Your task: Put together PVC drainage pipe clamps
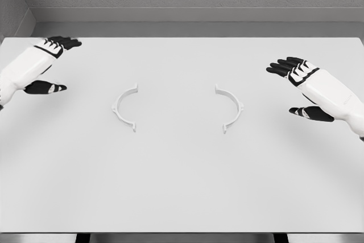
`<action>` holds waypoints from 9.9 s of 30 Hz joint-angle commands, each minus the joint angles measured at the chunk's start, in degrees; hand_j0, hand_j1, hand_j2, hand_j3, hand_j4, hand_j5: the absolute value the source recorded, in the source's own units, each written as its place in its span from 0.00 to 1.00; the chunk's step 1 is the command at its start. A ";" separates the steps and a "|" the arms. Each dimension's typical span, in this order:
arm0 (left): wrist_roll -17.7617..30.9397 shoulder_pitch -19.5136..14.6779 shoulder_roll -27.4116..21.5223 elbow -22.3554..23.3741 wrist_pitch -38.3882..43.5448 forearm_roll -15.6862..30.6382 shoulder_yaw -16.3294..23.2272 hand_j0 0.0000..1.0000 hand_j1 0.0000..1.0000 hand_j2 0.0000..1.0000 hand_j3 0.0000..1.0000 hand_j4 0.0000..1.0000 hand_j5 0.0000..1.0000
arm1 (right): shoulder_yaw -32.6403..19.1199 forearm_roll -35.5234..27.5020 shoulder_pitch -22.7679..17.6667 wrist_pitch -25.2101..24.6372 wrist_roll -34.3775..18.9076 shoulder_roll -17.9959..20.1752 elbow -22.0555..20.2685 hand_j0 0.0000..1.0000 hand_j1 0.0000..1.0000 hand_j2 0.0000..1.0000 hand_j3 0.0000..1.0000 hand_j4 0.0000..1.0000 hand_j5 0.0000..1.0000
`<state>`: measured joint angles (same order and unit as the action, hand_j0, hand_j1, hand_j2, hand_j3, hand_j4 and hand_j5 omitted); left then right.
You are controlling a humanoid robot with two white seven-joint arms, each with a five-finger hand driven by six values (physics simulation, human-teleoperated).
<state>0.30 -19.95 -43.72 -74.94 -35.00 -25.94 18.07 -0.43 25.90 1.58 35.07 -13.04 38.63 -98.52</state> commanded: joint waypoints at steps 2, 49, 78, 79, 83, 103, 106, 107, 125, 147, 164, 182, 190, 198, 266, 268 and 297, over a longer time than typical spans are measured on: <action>-0.03 0.09 -0.05 -1.44 0.00 0.37 0.21 1.00 1.00 1.00 1.00 1.00 1.00 | 0.08 -0.32 0.00 -0.07 0.03 0.04 0.00 1.00 1.00 1.00 1.00 1.00 1.00; -0.03 -4.04 6.63 6.65 0.00 -0.95 10.67 1.00 1.00 1.00 1.00 1.00 1.00 | 17.48 17.96 20.04 -0.07 0.12 -12.35 20.92 1.00 1.00 1.00 1.00 1.00 1.00; -0.03 -5.10 9.79 7.97 0.00 -1.48 11.55 1.00 1.00 1.00 1.00 1.00 1.00 | 18.18 18.49 20.48 -0.88 -0.14 -13.23 23.91 1.00 1.00 1.00 1.00 1.00 1.00; -0.12 -5.10 9.79 7.97 0.00 -1.39 11.55 1.00 1.00 1.00 1.00 1.00 1.00 | 18.27 18.49 20.48 -1.06 -0.14 -13.32 23.91 1.00 1.00 1.00 1.00 1.00 1.00; -0.12 -5.10 9.97 8.05 0.00 -1.48 11.63 1.00 1.00 1.00 1.00 1.00 1.00 | 18.71 18.58 20.57 -1.76 -0.14 -14.46 23.91 1.00 1.00 1.00 1.00 1.00 1.00; -0.03 -5.27 12.52 7.70 0.00 -1.83 12.42 1.00 1.00 1.00 1.00 1.00 1.00 | 24.25 18.67 22.59 -4.84 -0.23 -17.10 23.38 1.00 1.00 1.00 1.00 1.00 1.00; -0.03 -5.10 12.95 7.44 0.00 -1.83 12.42 1.00 1.00 1.00 1.00 1.00 1.00 | 24.60 18.58 22.50 -4.84 -2.08 -17.10 21.62 1.00 1.00 1.00 1.00 1.00 1.00; -0.03 -5.10 13.04 7.44 0.00 -1.92 12.42 1.00 1.00 1.00 1.00 1.00 1.00 | 24.60 18.58 22.41 -5.01 -2.16 -17.36 21.44 1.00 1.00 1.00 1.00 1.00 1.00; -0.12 -6.59 11.37 8.76 0.00 -1.74 12.25 1.00 1.00 1.00 1.00 1.00 1.00 | 26.53 18.58 22.68 -7.03 -3.92 -19.91 18.72 1.00 1.00 1.00 1.00 1.00 1.00; -0.12 -7.12 13.22 10.60 0.00 -1.74 12.25 1.00 1.00 1.00 1.00 1.00 1.00 | 24.43 17.87 24.08 -9.50 -4.71 -22.28 5.10 1.00 1.00 1.00 1.00 1.00 1.00; -0.12 -7.12 14.71 10.60 0.00 -1.83 12.25 1.00 1.00 1.00 1.00 1.00 1.00 | -5.11 13.13 9.49 -0.07 -4.71 -9.10 4.75 1.00 1.00 1.00 1.00 1.00 1.00; -0.12 -8.00 16.91 12.54 0.00 -1.92 12.86 1.00 1.00 1.00 1.00 1.00 1.00 | -4.75 13.13 8.35 -0.07 -4.71 -8.92 4.75 1.00 1.00 1.00 1.00 1.00 1.00; -0.12 -8.00 18.49 12.54 0.00 -2.71 13.22 1.00 1.00 1.00 1.00 1.00 1.00 | -4.75 13.13 8.26 -0.07 -4.71 -8.92 4.66 1.00 1.00 1.00 1.00 1.00 1.00; -0.12 -8.17 18.49 12.80 0.00 -2.62 12.51 1.00 1.00 1.00 1.00 1.00 1.00 | -4.84 13.13 8.26 -0.07 -4.71 -8.92 4.83 1.00 1.00 1.00 1.00 1.00 1.00; -0.12 -10.46 24.65 15.26 0.00 -5.70 13.22 1.00 1.00 1.00 1.00 1.00 1.00 | -4.84 13.13 8.17 -0.07 -4.71 -9.01 4.83 1.00 1.00 1.00 1.00 1.00 1.00; -0.12 -10.37 24.65 14.82 0.00 -5.96 13.22 1.00 1.00 1.00 1.00 1.00 1.00 | -4.84 13.13 8.17 -0.07 -4.71 -9.01 4.83 1.00 1.00 1.00 1.00 1.00 1.00; -0.12 -11.16 23.95 14.91 0.00 -6.49 9.70 1.00 1.00 1.00 1.00 1.00 1.00 | -4.93 13.13 7.82 -0.07 -4.71 -9.01 4.83 1.00 1.00 1.00 1.00 1.00 1.00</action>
<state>0.22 -31.11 -18.81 -60.20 -35.00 -33.17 29.54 -5.34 39.41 9.40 35.09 -17.79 29.66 -93.67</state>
